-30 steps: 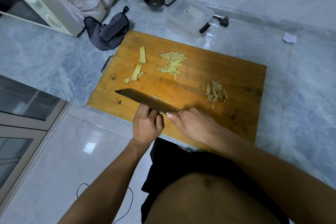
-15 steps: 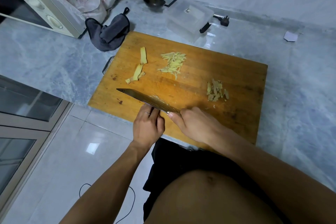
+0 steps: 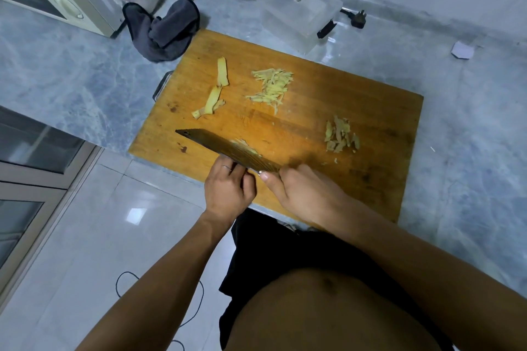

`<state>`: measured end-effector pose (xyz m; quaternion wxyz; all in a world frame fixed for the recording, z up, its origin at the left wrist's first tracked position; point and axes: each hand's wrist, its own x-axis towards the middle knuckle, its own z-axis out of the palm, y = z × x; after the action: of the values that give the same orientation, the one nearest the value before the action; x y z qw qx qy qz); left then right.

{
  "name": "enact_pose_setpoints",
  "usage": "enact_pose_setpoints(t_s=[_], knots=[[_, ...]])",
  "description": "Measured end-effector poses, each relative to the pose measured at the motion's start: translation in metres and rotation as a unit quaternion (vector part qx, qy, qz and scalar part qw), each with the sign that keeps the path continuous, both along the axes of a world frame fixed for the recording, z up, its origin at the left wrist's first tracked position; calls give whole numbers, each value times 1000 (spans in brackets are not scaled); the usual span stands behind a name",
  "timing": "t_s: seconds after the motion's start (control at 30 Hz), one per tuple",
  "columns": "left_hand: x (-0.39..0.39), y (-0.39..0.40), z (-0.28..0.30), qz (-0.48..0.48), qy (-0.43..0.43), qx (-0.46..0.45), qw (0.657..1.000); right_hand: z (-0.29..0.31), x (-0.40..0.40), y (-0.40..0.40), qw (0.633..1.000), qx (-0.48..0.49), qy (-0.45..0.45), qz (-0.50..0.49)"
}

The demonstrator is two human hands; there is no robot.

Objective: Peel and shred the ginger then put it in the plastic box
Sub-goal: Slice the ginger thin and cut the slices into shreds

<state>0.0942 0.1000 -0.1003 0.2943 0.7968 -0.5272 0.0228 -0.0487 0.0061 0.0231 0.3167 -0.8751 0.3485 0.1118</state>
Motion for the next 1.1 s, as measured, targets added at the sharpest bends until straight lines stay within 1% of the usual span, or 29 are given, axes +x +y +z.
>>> enact_pose_setpoints(t_s=[0.1,0.3,0.4,0.63,0.87,1.1], knots=[[0,-1,0,6,2,-7,1000,-5,7,1,1000,-5,9,2],[2,0,-3,4,-7,-21,1000,-7,11,1,1000,15,19,2],[1,-1,-2,1,-10,-26,1000,-10,11,0,1000,16,10,-1],[-2,-1,1,10,4,1,1000,-1,9,-4,1000,13,0,-4],[-2,0,0,10,-5,-17,1000,3,8,-3,1000,13,15,7],[-1,-1,-2,13,12,-10,1000,0,8,-2,1000,28,9,-2]])
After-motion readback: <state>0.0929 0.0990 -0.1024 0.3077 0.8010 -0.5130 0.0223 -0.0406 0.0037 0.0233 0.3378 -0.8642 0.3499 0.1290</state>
